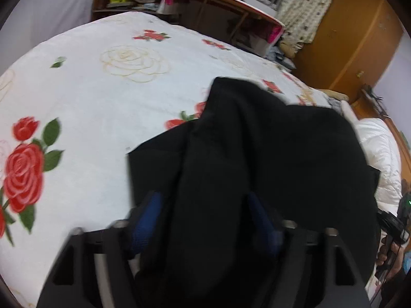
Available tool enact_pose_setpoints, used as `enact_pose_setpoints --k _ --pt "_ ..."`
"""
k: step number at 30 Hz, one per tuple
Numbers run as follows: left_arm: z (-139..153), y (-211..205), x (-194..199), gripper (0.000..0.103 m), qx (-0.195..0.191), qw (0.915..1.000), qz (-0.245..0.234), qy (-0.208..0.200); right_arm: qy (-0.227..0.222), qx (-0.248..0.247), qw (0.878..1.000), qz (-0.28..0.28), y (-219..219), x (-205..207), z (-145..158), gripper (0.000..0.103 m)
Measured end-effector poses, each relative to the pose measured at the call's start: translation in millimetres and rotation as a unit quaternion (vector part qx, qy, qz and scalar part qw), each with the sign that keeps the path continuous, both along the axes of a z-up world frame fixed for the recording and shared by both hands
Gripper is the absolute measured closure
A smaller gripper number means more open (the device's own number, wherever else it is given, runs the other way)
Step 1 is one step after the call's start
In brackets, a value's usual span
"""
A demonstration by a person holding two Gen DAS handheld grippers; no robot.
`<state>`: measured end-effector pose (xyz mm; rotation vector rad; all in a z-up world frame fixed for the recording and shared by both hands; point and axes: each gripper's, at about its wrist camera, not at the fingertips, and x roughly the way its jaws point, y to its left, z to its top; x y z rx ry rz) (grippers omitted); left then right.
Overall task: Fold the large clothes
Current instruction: 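Carry the held hem over the coat toward the collar with both tools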
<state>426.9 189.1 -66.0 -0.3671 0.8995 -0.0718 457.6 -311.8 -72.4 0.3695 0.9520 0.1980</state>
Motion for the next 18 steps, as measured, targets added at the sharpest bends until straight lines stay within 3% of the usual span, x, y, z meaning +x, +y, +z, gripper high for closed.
enact_pose_setpoints --k 2,4,12,15,18 --pt "5.9 -6.0 2.4 0.076 0.034 0.9994 0.005 -0.002 -0.003 -0.014 1.0 -0.003 2.3 1.8 5.5 0.081" --pt "15.5 -5.1 0.1 0.09 0.041 0.9989 0.011 -0.021 -0.013 -0.027 1.0 -0.002 6.3 1.2 12.6 0.086" --pt "67.0 -8.7 16.8 0.091 0.089 0.9889 0.046 -0.11 -0.077 -0.04 0.996 -0.031 3.9 19.9 57.3 0.088" --pt "38.5 -11.9 47.0 0.09 0.113 0.9891 0.048 -0.082 -0.057 -0.048 0.996 -0.039 1.9 44.4 39.6 0.088" --pt "-6.7 -17.2 65.2 0.089 0.135 0.9892 0.046 -0.033 0.002 -0.075 0.997 -0.029 7.0 65.6 -10.1 0.087"
